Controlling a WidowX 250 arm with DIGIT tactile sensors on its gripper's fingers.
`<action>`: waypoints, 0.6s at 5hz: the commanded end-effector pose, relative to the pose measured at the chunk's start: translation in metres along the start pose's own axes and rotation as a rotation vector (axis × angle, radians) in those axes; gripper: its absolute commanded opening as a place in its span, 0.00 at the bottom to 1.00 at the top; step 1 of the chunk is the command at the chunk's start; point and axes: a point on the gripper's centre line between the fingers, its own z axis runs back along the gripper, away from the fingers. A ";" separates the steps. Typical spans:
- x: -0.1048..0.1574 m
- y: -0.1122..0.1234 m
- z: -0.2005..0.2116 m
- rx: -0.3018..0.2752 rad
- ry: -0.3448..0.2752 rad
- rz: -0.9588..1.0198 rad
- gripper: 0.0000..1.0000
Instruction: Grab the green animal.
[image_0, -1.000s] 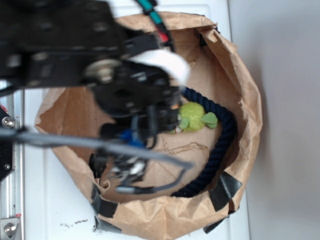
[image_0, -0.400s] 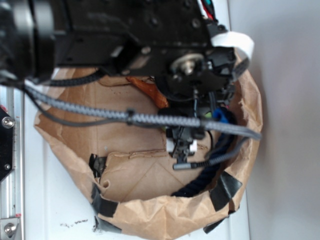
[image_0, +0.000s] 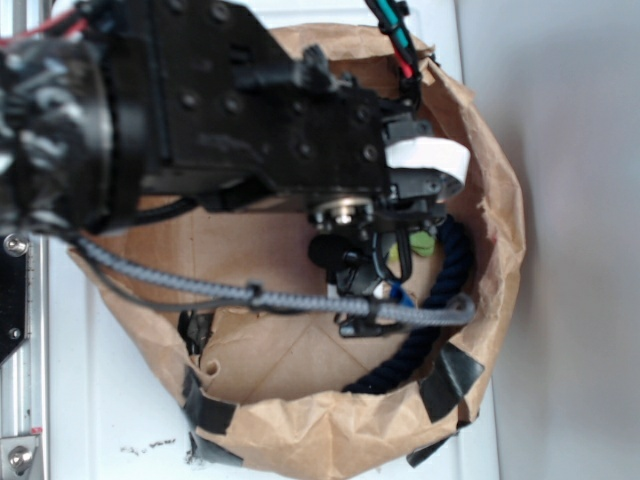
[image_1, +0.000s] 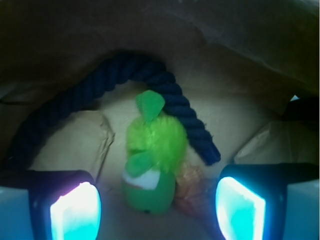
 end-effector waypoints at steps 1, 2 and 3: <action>0.017 -0.003 0.007 -0.054 -0.072 0.007 1.00; 0.021 -0.006 0.007 -0.081 -0.082 0.022 1.00; 0.024 -0.010 0.001 -0.081 -0.066 0.033 1.00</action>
